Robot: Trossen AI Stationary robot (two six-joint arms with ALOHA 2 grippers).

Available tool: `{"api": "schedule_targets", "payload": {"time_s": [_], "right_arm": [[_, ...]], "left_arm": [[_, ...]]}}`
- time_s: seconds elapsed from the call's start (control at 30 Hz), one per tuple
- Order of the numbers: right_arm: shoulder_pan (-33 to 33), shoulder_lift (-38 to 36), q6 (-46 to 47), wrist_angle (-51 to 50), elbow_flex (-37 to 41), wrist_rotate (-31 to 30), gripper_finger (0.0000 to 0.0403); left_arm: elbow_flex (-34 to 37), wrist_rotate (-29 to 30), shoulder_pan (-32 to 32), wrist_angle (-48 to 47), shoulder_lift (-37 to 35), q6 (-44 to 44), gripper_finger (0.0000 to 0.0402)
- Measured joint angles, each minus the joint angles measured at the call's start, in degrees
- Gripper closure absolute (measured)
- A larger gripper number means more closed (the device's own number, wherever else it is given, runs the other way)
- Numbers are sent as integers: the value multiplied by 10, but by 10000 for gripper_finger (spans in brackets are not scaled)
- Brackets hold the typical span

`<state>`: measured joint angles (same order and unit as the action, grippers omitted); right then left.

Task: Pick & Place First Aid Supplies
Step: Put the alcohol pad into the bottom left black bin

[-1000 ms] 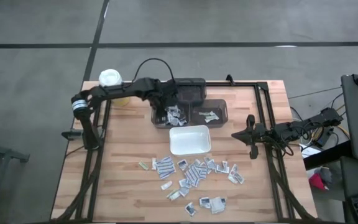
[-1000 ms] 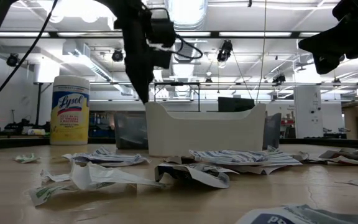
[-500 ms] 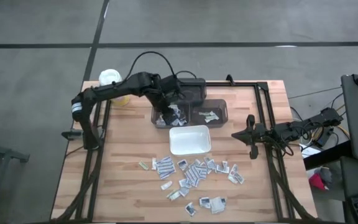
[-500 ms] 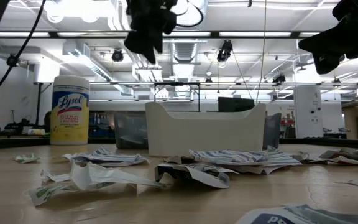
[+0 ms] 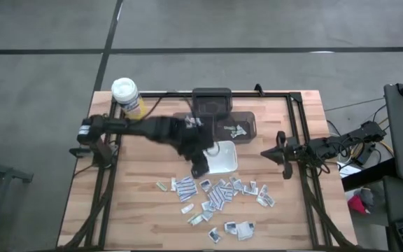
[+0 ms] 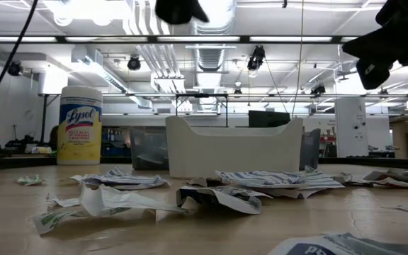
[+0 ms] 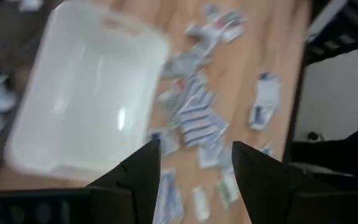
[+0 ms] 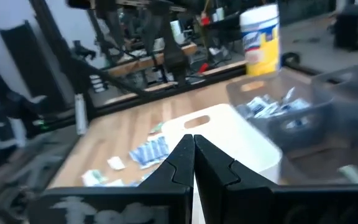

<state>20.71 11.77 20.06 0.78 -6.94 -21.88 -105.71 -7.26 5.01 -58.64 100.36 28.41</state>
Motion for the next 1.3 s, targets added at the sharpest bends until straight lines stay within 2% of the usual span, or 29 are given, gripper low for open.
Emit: {"api": "schedule_targets", "payload": {"time_s": [0.23,0.5,0.83,1.07,1.3], "right_arm": [[0,0,10,33,0,107,394],[0,12,23,56,-22,177,394],[37,135,-2,45,-125,203,394],[77,263,-12,-49,-239,205,394],[112,385,-10,-72,-331,205,394]], "left_arm": [[0,127,96,85,0,36,211],[7,274,173,91,0,96,211],[39,293,185,107,-1,113,211],[76,293,188,118,-4,106,211],[155,292,192,154,-71,80,211]]}}
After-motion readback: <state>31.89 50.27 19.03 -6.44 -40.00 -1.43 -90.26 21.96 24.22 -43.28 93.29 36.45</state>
